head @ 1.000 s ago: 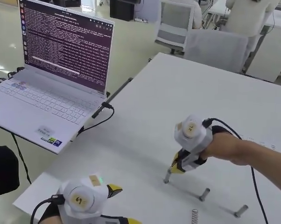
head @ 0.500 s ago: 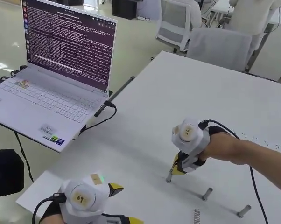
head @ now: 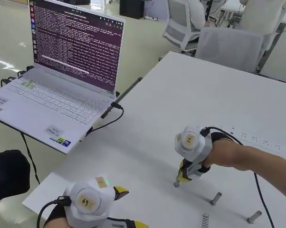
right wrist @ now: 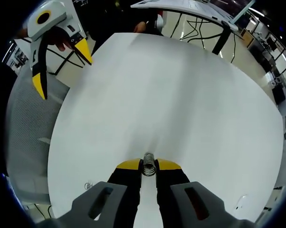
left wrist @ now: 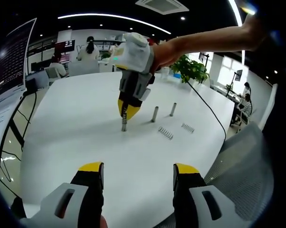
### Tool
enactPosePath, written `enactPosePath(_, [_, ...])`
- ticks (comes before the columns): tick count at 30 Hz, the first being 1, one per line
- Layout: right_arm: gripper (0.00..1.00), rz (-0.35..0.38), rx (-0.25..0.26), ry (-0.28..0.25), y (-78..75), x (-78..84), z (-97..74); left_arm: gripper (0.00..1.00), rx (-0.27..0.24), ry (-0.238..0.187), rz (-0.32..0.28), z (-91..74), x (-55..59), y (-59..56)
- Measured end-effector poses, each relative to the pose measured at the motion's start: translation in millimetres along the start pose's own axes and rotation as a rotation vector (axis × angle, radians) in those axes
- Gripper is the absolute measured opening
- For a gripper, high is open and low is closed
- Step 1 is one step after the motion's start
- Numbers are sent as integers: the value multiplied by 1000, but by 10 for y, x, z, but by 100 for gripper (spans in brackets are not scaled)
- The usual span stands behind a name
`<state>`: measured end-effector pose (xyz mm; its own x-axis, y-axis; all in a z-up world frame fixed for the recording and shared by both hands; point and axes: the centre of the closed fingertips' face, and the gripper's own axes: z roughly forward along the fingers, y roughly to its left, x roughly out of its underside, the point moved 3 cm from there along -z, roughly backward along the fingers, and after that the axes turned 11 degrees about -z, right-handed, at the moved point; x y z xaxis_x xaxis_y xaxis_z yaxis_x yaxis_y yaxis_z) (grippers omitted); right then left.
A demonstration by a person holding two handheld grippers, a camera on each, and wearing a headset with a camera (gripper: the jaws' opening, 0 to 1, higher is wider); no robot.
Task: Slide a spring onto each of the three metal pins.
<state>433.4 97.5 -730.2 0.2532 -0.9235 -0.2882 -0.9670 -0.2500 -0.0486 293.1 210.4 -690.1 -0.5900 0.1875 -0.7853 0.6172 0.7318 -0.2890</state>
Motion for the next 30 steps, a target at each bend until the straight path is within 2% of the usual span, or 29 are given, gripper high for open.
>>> enactPosePath(16, [9,-13,-17,29,1,6,173,55,-9,-8,-6,-25,-26,44])
enactPosePath(25, [11,7,-7,19,-25,21,108,56,-1,-16,-5,-12,-73,29])
enactPosePath(30, [16,13,6,16,-35,18,58,56,4,-19,5,2,-113,4])
